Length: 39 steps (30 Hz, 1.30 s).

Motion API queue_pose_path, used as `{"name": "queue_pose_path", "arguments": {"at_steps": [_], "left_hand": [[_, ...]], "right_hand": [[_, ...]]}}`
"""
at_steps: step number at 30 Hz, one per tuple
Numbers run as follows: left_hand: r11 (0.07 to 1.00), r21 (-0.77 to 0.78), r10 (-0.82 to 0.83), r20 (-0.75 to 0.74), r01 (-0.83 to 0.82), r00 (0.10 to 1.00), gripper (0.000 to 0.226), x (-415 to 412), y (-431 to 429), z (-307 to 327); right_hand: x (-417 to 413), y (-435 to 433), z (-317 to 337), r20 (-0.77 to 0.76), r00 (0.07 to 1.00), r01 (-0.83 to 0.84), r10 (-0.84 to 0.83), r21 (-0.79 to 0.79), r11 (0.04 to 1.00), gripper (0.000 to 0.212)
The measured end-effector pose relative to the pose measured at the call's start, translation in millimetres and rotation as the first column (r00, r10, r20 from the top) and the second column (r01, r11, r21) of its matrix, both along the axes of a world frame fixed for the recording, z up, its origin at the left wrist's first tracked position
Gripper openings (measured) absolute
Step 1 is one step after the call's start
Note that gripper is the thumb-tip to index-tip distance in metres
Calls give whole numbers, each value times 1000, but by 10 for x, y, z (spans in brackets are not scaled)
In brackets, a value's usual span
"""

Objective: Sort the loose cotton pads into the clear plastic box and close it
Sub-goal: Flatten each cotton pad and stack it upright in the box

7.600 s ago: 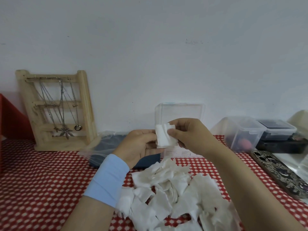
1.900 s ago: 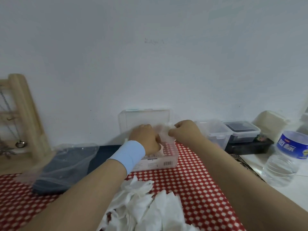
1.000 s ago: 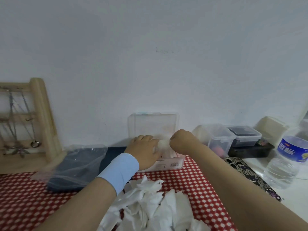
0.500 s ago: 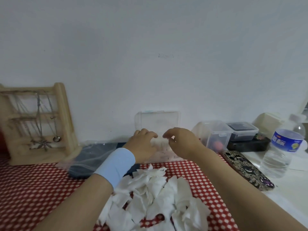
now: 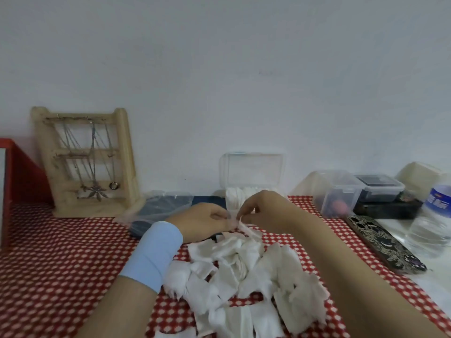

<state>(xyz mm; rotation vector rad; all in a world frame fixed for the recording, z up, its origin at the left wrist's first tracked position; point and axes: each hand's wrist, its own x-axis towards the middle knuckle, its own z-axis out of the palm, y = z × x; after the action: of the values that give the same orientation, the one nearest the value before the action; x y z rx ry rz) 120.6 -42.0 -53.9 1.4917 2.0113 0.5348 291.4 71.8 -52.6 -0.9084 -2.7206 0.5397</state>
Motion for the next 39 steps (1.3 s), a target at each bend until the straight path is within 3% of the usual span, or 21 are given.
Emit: {"name": "queue_pose_path", "arguments": {"at_steps": [5,8,12,17,20,24,28,30,34,39], "left_hand": [[964,261,-9,220,-50,975,36,-23,73,12],[949,305,-24,332,-83,943,14,-16,87,24],[973,193,-4,556,-125,831,41,29,128,60],[974,175,21,555,-142,831,23,60,160,26],[952,202,88,535,-229,840,23,-14,187,-20],[949,193,110,544,-251,832,17,-111,174,-56],[956,175,98,566,-235,819,12,-122,158,-65],[943,187,139,532,-276,835,10,-124,158,-75],[906,234,206,485,-353,850,11,-161,182,-100],[920,265,197,321,-287,926,11,-195,182,-110]], "right_hand": [[25,53,81,-319,933,117,-168,-173,978,14],[-27,35,112,-384,906,92,-180,-236,967,15],[-95,30,67,-409,888,105,-208,-261,960,12],[-106,39,78,-291,933,164,-212,-181,970,8],[-38,70,144,-98,979,164,-178,-141,976,2],[21,36,136,160,986,83,-54,-176,981,20],[-28,-14,78,389,915,10,104,-280,960,53],[-23,-8,75,399,909,1,118,-285,959,44],[22,18,90,267,963,27,49,-273,962,9],[31,-38,98,380,895,-57,232,-419,906,39]]}}
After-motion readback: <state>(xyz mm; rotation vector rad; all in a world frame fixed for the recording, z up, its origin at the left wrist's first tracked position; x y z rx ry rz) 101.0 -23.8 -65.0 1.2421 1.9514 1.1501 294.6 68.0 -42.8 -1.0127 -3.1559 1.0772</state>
